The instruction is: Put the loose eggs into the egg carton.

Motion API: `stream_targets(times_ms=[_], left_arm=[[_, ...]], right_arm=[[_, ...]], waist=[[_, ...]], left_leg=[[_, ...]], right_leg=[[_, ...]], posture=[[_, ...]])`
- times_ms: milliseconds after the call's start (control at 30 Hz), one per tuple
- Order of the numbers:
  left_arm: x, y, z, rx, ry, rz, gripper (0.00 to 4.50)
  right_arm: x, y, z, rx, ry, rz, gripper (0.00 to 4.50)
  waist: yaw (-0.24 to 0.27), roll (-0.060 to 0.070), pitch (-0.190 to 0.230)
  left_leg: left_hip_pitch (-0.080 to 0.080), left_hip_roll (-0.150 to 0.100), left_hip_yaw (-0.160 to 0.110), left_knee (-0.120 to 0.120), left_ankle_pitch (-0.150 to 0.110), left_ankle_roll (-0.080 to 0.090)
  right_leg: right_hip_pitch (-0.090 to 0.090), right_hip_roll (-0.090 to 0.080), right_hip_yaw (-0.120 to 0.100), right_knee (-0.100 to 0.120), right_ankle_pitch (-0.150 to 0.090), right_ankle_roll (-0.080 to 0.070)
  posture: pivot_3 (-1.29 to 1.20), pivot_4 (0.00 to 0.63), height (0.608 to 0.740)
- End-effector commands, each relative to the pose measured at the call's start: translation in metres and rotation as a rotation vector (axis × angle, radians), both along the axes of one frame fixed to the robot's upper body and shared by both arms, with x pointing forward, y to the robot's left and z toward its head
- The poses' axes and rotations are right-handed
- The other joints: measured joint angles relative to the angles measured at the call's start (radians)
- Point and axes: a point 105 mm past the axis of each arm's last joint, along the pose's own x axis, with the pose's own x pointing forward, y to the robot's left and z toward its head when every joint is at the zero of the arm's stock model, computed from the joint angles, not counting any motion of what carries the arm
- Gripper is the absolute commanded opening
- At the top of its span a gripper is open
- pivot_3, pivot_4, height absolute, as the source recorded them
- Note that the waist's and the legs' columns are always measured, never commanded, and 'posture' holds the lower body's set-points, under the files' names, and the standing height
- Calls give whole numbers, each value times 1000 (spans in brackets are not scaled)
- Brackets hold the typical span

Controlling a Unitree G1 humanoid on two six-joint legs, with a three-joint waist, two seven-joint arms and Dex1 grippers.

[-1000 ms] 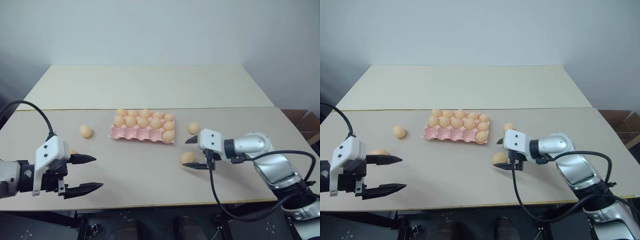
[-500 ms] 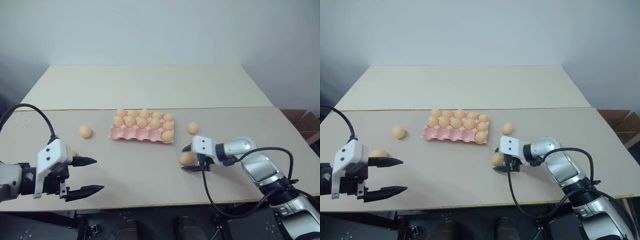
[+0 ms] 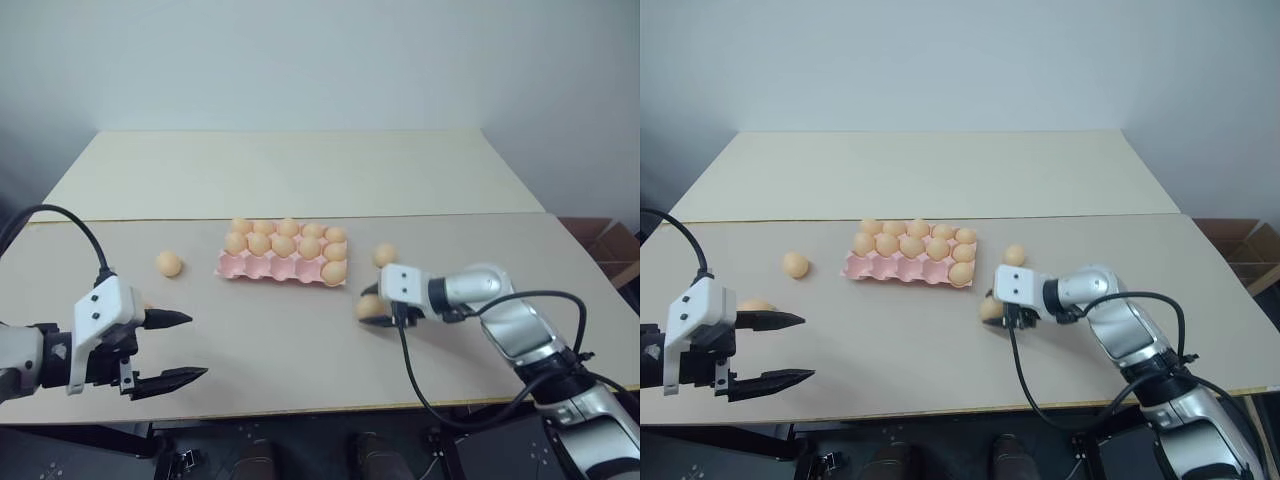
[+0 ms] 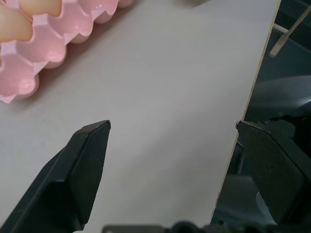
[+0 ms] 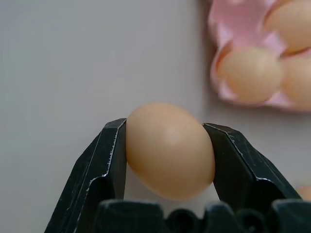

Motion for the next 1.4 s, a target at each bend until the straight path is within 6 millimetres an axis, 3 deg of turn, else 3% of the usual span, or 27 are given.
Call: stream_targets(times_ms=[33,133,300,567,667,800,900,1133,1400], left_arm=[[2,0,4,18,-29,-10,4500],[1,0,4,16,-24,-2,4500],[-8,8,0,38,4,20,4500],[-12,10,-1,49,8,34,4500],[-13,11,-2,52,10,37,4500],[-13,11,-3,52,15,37,4500],[-11,10,-4,49,15,28,4500],[-7,4,-3,43,1,-4,4500],[-1,-3,-1,32,-20,-44,4500]], right_arm=[[12,14,39,97,-122,-9,2614],[29,29,47,134,-148,-35,2614],[48,53,41,130,-183,-33,2614],[56,74,33,146,-194,13,2614],[56,75,29,132,-201,26,3172],[54,76,29,131,-211,36,4475],[55,74,30,138,-227,15,4475],[33,50,27,117,-253,-13,4475],[-20,-21,35,170,-61,-146,4475]], waist=[[2,0,0],[2,0,0],[3,0,0],[2,0,0],[2,0,0],[1,0,0],[0,0,0],[8,0,0],[12,0,0]], left_leg=[[0,0,0,0,0,0],[0,0,0,0,0,0],[-1,0,1,0,0,0],[-1,0,0,0,0,0],[-1,0,0,0,0,0],[-1,0,0,0,0,0],[-1,1,0,0,0,0],[-2,0,0,-1,0,0],[-1,0,1,-1,0,0]], right_leg=[[0,0,0,0,0,0],[0,0,0,0,0,0],[-1,-1,0,-1,1,-1],[-1,0,-1,0,1,-1],[-1,-1,-1,-1,1,-1],[-1,0,0,0,1,-1],[-1,0,-1,0,1,-1],[-1,-1,-1,-1,2,0],[0,-1,-1,-1,0,-1]], posture=[[0,150,740],[0,150,740],[0,150,740],[0,150,740],[0,150,740],[0,150,740],[0,150,740],[0,150,740],[0,150,740]])
